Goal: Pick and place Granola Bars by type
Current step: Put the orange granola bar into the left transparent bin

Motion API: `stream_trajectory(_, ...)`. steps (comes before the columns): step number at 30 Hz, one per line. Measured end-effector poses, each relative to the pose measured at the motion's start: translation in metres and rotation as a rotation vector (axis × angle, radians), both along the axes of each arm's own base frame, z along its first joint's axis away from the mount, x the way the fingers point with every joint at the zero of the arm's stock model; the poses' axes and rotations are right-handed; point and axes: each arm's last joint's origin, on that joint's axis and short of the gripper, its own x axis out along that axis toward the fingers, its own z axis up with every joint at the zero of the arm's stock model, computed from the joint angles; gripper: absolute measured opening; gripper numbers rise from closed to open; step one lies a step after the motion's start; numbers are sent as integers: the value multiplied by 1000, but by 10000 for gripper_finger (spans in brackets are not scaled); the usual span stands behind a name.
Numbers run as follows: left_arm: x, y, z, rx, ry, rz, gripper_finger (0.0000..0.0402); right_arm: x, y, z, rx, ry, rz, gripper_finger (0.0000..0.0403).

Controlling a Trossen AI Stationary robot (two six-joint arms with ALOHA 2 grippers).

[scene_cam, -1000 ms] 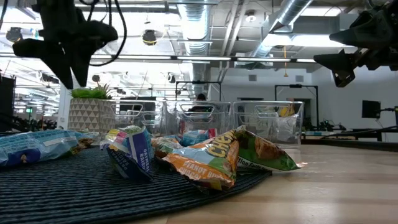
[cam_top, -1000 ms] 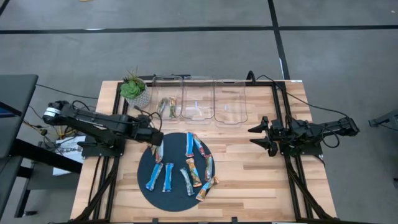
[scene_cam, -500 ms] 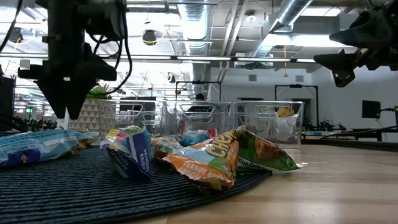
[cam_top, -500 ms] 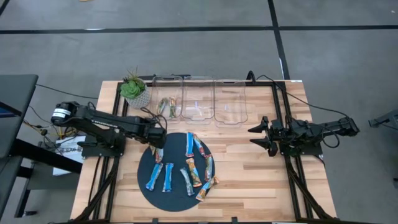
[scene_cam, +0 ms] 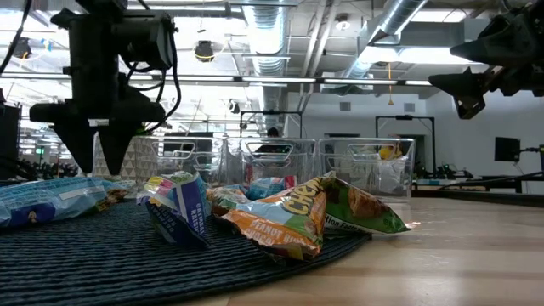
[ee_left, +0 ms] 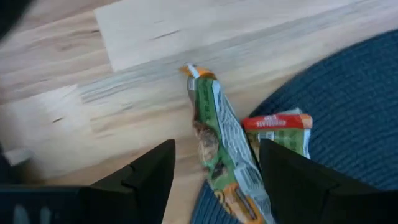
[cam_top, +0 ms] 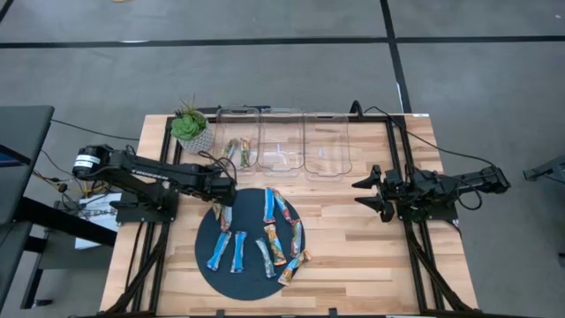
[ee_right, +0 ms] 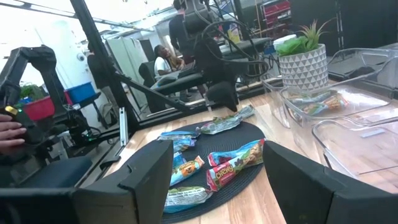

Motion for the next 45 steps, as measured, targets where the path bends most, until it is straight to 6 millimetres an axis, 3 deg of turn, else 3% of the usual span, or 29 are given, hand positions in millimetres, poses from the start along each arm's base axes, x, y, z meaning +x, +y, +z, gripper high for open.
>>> stream_trajectory(15, -8, 3, -29, -24, -67, 18, 228, 0, 0, 0, 0, 0, 0, 244)
stream_trajectory(22, -10, 3, -33, -19, -60, 18, 215, 0, 0, 0, 0, 0, 0, 244)
stream_trajectory(37, -11, 3, -33, -5, -49, -33, 81, 0, 0, 0, 0, 0, 0, 244)
stream_trajectory(45, -10, 3, -33, -18, -47, -80, 44, 0, 0, 0, 0, 0, 0, 244)
